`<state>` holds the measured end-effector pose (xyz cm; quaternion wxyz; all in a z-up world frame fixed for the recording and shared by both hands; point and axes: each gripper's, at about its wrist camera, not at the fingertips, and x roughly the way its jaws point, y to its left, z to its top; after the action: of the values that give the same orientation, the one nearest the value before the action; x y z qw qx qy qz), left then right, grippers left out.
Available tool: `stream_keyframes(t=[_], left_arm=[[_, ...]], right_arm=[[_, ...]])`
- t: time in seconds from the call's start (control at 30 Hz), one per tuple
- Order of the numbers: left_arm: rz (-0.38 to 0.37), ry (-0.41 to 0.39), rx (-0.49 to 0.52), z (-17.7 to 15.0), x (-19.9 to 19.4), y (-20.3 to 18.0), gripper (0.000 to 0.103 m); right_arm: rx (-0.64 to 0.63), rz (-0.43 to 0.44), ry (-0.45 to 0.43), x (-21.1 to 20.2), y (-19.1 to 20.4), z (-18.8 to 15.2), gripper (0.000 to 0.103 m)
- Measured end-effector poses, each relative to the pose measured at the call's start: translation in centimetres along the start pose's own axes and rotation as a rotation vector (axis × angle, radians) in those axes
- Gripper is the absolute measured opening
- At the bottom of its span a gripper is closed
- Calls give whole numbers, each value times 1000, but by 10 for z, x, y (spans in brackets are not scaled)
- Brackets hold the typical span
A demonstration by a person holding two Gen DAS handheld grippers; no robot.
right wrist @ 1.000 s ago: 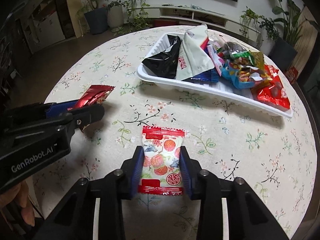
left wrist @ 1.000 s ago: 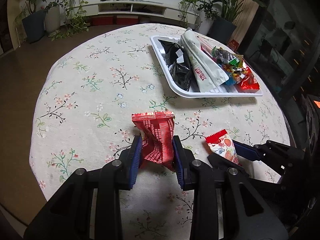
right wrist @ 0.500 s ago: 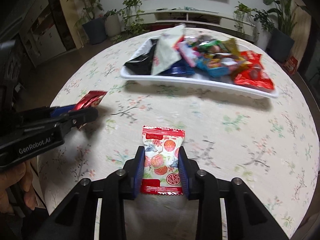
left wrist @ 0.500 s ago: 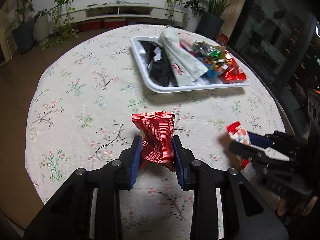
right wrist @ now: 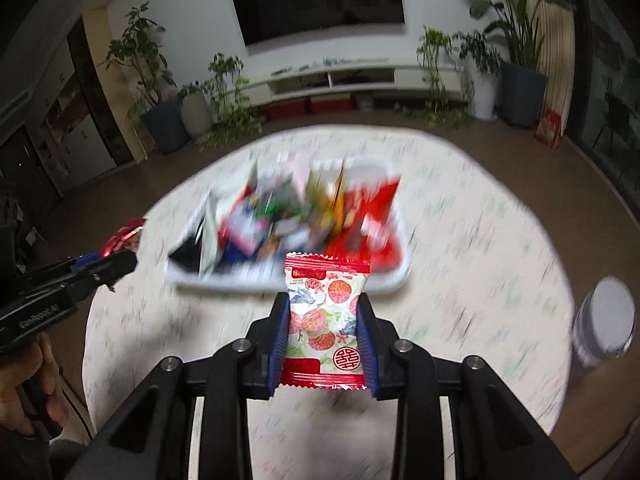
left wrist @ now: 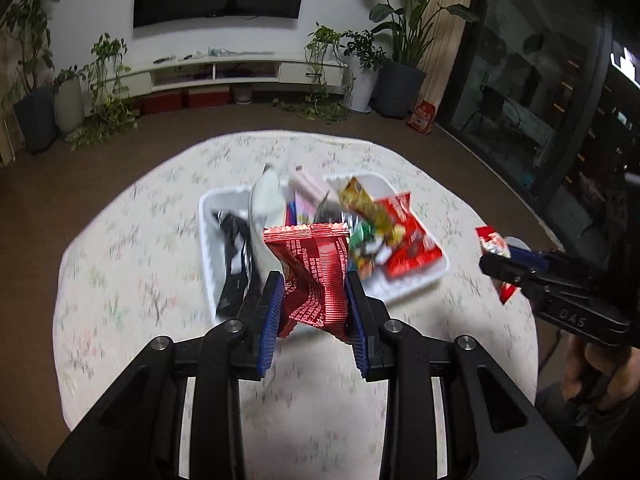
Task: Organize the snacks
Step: 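Carry both packs into the white tray and open both tools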
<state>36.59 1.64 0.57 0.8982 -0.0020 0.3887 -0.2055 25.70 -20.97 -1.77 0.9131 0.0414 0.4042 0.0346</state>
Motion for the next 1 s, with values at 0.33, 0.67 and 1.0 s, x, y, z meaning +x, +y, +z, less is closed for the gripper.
stream_keyframes(t=[0.33,0.67,1.0], left_arm=[[36,49,-36,63,79,-7,28],[49,107,-37,50,135,-1,28],[69,106,-32,40,150,6,29]], right_arm=[[-63,12,37,52,-9,90,34],[-87,5,102,115,-6,101,34],[-116,-18,156,143,-3,95,35]])
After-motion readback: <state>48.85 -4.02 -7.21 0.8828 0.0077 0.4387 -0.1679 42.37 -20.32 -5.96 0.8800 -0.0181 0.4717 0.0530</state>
